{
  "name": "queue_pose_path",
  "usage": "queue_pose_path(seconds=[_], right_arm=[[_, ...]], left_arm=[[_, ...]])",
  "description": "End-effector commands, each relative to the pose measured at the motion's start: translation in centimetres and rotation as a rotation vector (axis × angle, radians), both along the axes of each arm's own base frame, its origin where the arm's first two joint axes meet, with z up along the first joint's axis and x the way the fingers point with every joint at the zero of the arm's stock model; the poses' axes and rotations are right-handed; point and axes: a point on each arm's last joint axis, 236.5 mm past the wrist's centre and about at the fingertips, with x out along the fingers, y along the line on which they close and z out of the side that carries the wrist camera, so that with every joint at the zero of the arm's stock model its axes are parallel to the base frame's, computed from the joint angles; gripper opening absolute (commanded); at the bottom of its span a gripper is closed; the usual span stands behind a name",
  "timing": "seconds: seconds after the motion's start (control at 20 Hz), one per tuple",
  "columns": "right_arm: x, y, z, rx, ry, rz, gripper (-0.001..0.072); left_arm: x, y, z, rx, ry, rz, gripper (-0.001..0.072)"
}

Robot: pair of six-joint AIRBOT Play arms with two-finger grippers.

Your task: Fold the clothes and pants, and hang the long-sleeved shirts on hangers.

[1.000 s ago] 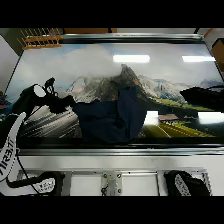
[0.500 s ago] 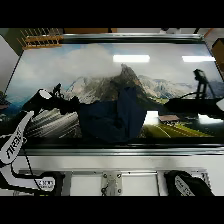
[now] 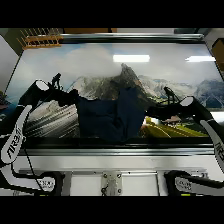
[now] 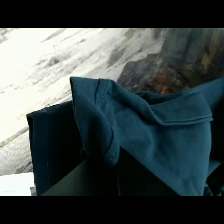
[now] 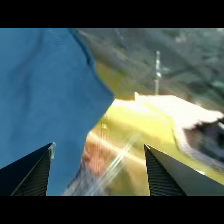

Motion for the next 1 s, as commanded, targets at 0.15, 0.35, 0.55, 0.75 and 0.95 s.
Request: queue_pose_path(seconds=[0.15,0.35,0.55,0.75,0.95], right_arm=[[2.8,4.3,-1.5,0.06,-0.085,-0.009,0.0402],[5.4,3.9,3.4,0.022,-0.22,0.046,0.001],[7.9,-0.7,23.4,-0.132,-0.633,0.121,0.001],[1.5,-2.6,43.1,-0.206,-1.059,0.041,0.001],[-6.0,-3.8,50.0,-0.26,-1.228,-0.069,0.001]], left_arm=[[0.5,0.0,0.9,0.006,-0.02,-0.012,0.0009],[1.4,1.1,5.2,0.013,-0.129,0.017,0.0007],[1.6,3.9,24.5,0.044,-0.54,0.057,0.0008],[-6.4,3.5,42.1,0.09,-0.948,0.053,0.0008],[-15.1,2.3,49.6,0.115,-1.173,0.049,0.0008]])
